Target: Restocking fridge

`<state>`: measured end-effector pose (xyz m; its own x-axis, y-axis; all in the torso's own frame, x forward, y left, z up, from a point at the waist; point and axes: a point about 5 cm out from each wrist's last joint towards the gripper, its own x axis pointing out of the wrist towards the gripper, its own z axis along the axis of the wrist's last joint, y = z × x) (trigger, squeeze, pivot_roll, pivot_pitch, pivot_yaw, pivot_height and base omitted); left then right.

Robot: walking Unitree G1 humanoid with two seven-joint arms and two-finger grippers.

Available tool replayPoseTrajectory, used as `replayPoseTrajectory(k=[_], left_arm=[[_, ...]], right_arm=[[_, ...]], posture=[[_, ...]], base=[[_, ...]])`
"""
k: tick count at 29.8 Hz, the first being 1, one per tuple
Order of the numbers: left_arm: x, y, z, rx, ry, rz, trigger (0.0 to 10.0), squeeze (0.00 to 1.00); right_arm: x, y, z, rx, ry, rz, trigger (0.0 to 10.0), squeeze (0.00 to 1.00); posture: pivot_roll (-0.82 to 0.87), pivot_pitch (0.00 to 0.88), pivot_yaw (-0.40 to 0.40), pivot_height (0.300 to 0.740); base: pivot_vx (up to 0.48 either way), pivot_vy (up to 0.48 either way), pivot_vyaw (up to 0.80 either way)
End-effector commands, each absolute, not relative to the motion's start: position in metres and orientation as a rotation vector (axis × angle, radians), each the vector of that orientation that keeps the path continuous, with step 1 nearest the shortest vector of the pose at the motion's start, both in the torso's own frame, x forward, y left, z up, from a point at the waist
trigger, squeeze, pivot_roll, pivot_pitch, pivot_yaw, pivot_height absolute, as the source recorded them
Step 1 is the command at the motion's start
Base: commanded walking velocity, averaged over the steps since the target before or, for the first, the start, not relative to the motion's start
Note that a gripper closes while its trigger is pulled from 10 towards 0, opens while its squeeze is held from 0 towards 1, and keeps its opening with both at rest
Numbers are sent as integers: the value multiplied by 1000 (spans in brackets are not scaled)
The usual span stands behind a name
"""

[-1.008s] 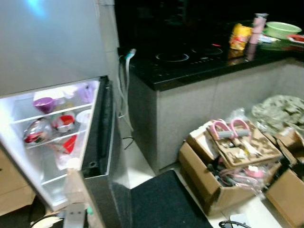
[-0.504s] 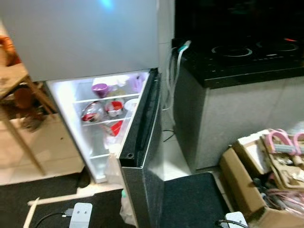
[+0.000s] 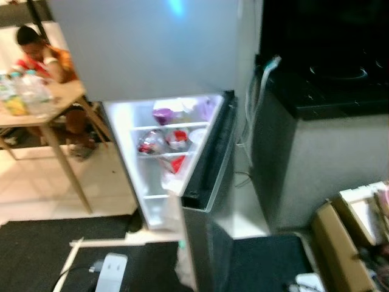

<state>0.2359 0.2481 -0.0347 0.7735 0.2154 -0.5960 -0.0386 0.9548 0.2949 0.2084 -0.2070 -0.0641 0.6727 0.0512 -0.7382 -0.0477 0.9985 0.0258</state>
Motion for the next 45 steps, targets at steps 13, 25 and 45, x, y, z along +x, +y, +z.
replayPoseTrajectory(k=[13,25,45], left_arm=[[237,254,-31,310,657,147,10000,0],[241,249,-31,258,657,147,10000,0],[238,246,-34,229,660,142,10000,0]], right_arm=[[205,-207,-66,14,839,45,10000,0],[225,-210,-54,15,765,-13,10000,0],[232,-208,-50,25,754,-15,10000,0]], posture=[[-74,85,80,740],[-79,74,76,740],[-81,73,63,740]], base=[[0,0,792],[0,0,463],[0,0,0]])
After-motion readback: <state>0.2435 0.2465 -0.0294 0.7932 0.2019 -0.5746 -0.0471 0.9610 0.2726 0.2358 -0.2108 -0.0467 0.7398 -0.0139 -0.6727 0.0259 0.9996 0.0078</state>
